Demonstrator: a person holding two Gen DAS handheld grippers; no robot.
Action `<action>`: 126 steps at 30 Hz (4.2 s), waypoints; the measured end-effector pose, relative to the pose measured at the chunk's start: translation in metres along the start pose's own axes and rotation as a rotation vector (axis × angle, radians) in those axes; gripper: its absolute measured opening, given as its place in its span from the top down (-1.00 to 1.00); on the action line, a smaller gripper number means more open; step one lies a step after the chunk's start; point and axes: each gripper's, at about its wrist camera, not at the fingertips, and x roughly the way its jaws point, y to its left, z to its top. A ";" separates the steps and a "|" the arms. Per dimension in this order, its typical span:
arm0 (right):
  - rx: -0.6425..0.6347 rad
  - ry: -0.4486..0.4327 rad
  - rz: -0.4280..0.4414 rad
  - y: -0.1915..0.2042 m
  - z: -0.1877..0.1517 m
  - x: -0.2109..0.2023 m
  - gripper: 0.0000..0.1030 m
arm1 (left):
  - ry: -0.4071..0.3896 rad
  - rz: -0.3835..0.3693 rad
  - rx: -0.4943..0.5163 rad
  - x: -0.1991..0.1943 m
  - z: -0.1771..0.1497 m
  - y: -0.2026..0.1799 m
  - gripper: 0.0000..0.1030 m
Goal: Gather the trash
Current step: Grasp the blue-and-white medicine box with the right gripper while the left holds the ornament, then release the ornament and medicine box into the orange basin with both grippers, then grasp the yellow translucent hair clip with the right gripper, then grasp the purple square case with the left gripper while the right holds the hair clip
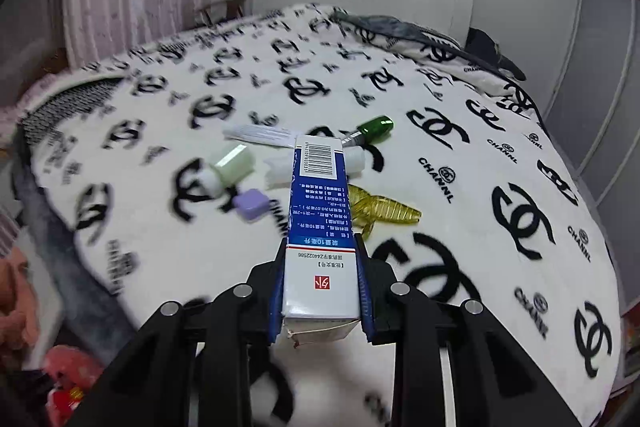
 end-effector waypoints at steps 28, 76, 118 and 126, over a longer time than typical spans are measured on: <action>0.156 0.621 0.275 0.075 -0.318 0.059 0.35 | 0.703 0.076 -0.017 0.187 -0.111 0.006 0.18; 0.158 -0.005 0.156 0.007 -0.144 -0.046 -0.67 | 0.099 0.109 0.054 0.026 -0.015 -0.018 -0.53; 0.231 -0.201 0.022 -0.056 -0.063 -0.065 0.44 | -0.095 0.071 0.098 0.072 0.179 -0.039 -0.53; 0.230 -0.206 0.087 -0.065 -0.096 -0.082 0.44 | -0.003 0.150 0.072 0.166 0.244 -0.020 -0.35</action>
